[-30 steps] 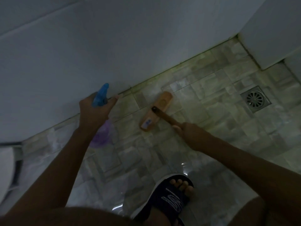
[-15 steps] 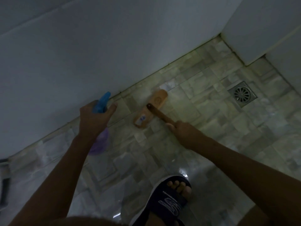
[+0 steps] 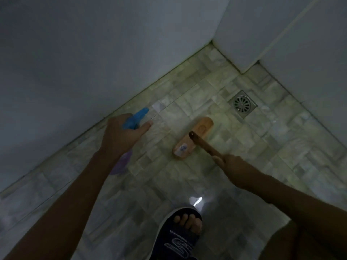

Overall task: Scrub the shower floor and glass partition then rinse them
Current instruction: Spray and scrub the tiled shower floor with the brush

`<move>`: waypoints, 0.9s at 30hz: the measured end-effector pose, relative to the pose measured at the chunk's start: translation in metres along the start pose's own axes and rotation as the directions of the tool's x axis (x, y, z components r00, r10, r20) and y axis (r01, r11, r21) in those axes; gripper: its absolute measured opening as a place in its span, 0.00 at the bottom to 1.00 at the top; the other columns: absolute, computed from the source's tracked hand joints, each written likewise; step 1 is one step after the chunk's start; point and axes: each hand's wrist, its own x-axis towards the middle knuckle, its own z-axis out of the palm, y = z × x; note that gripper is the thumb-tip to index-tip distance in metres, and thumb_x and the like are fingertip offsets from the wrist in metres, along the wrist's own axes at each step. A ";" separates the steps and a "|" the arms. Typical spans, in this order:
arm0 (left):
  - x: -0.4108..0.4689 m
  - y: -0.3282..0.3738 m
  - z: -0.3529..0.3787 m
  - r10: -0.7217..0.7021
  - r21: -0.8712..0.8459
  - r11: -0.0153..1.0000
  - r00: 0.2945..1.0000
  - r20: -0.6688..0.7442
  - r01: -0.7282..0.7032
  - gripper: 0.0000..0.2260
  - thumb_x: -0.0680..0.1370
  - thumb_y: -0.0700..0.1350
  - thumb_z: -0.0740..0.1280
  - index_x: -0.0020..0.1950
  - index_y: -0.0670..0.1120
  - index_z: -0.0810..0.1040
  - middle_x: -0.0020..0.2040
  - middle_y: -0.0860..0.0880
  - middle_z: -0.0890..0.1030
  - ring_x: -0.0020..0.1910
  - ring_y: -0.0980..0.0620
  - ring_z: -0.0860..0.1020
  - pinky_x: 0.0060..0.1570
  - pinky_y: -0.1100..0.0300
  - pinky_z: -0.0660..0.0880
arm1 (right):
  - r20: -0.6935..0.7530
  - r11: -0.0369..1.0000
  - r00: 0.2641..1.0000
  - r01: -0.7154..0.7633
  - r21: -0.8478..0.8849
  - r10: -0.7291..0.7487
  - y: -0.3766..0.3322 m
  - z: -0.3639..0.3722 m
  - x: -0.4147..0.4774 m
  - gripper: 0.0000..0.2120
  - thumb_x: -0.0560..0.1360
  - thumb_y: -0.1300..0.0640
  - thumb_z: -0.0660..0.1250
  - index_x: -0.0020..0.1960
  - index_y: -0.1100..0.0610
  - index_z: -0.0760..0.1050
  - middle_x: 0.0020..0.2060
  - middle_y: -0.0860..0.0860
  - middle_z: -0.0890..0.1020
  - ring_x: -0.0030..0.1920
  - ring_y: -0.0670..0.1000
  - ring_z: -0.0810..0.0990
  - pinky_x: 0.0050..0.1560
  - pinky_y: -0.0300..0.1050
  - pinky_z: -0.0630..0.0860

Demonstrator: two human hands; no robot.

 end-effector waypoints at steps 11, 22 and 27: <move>0.014 0.006 0.015 -0.001 -0.031 1.000 0.990 -0.141 -0.003 0.23 0.72 0.60 0.74 0.36 0.40 0.76 0.29 0.46 0.74 0.27 0.57 0.70 0.31 0.61 0.69 | -0.206 0.963 0.970 -0.073 0.258 0.129 -0.031 -0.056 0.094 0.26 0.83 0.38 0.52 0.46 0.59 0.73 0.37 0.56 0.78 0.35 0.59 0.80 0.27 0.42 0.71; 0.022 -0.001 -0.013 0.155 0.000 0.987 0.962 -0.224 -0.159 0.09 0.76 0.59 0.71 0.44 0.62 0.71 0.30 0.43 0.75 0.29 0.52 0.71 0.33 0.65 0.68 | -0.269 0.959 0.951 -0.080 0.271 0.156 -0.020 -0.101 0.132 0.26 0.84 0.40 0.53 0.48 0.62 0.74 0.38 0.59 0.78 0.31 0.56 0.76 0.21 0.43 0.72; 0.021 0.007 -0.010 0.072 -0.002 0.997 0.972 -0.225 -0.074 0.19 0.75 0.52 0.75 0.37 0.37 0.76 0.30 0.40 0.75 0.29 0.51 0.72 0.33 0.66 0.69 | -0.268 0.933 0.956 -0.013 0.359 0.116 -0.083 -0.104 0.177 0.26 0.83 0.39 0.54 0.59 0.62 0.74 0.45 0.60 0.79 0.32 0.56 0.75 0.21 0.44 0.69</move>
